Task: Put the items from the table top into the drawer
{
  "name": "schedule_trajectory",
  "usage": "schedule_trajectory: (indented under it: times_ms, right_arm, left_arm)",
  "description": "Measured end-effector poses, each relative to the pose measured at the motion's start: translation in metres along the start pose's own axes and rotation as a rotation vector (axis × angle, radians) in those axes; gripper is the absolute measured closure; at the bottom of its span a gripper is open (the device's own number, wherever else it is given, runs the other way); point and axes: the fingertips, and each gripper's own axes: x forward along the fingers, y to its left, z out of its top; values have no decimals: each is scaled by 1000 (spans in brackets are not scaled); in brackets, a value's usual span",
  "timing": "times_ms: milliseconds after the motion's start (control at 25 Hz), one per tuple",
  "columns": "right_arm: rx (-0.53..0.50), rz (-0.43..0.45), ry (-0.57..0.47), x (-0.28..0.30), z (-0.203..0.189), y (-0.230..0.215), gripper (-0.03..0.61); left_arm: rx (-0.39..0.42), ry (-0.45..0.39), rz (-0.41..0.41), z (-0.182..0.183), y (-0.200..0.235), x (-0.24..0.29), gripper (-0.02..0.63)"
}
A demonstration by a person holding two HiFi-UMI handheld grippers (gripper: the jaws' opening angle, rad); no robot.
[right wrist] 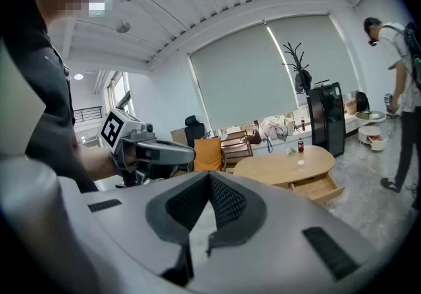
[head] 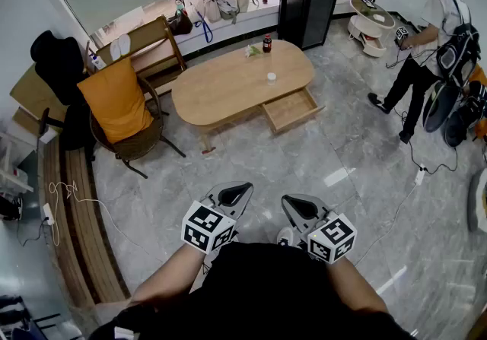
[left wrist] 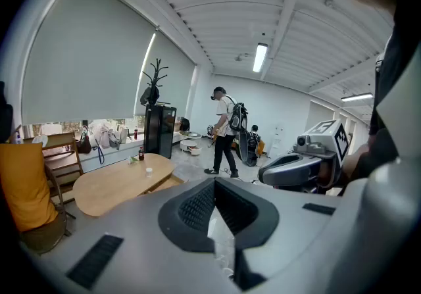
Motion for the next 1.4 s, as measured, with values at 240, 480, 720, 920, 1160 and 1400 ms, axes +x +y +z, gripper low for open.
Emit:
schedule_trajectory:
  times_ms: [240,480,720,920,1160,1400]
  right_arm:
    - [-2,-2,1,-4,-3,-5,577]
    - [-3,2,-3,-5,0,-9,577]
    - [5,5,-14,-10,-1,-13,577]
    - [-3,10,-34,-17,3,-21,575]
    - [-37,0,-16,-32,0,-39,574]
    - [-43,19,-15,-56,1,-64,574]
  left_arm:
    - [1,-9,4,0,-4,5,612]
    - [-2,-9,10,2,-6,9,612]
    - [-1,-6,8,2,-11,14,612]
    - [-13,0,7,3,-20,25,612]
    - [-3,18,9,3,-37,43,612]
    - [0,11,21,11,-58,69,612]
